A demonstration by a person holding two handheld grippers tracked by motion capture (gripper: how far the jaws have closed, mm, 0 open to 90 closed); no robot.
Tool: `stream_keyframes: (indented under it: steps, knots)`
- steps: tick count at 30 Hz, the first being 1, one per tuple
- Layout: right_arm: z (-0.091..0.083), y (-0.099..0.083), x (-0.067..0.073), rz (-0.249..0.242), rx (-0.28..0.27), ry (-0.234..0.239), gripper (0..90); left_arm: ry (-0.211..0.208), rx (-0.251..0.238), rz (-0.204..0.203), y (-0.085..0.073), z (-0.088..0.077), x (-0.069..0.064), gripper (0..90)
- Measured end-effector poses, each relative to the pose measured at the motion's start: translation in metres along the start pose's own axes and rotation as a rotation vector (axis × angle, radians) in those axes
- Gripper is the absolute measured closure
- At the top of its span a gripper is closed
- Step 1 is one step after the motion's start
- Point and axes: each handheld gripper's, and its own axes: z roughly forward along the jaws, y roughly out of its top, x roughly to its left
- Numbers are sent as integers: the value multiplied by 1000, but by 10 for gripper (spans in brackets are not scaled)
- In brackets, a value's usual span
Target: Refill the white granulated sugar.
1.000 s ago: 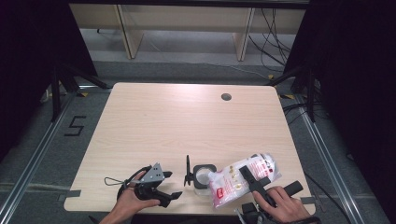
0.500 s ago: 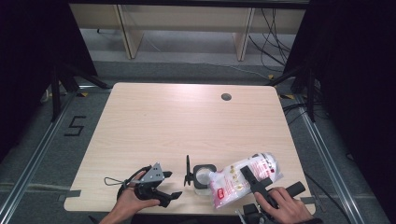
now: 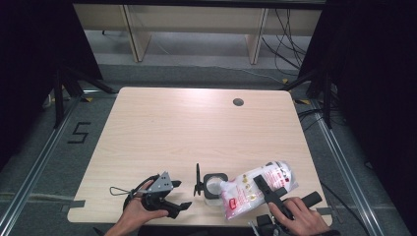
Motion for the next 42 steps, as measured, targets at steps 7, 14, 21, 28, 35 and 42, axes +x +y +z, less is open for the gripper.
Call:
stream_keyframes:
  steps: [7,14,21,28,35,42]
  knots:
    - [3,-2,2,8,-35,-24,480,-11,7,6,0,-1,1,193]
    - [2,-2,3,50,-28,-16,482,-4,-2,32,1,0,1,192]
    - [1,-2,4,58,-18,3,484,-3,3,38,1,0,2,193]
    - [1,-3,4,63,-25,-14,486,-5,-5,-7,0,1,-1,193]
    - [1,-3,3,55,-26,-16,487,-4,-1,34,1,0,2,193]
    - [1,-3,3,52,-25,-15,488,-4,-3,-7,0,0,0,193]
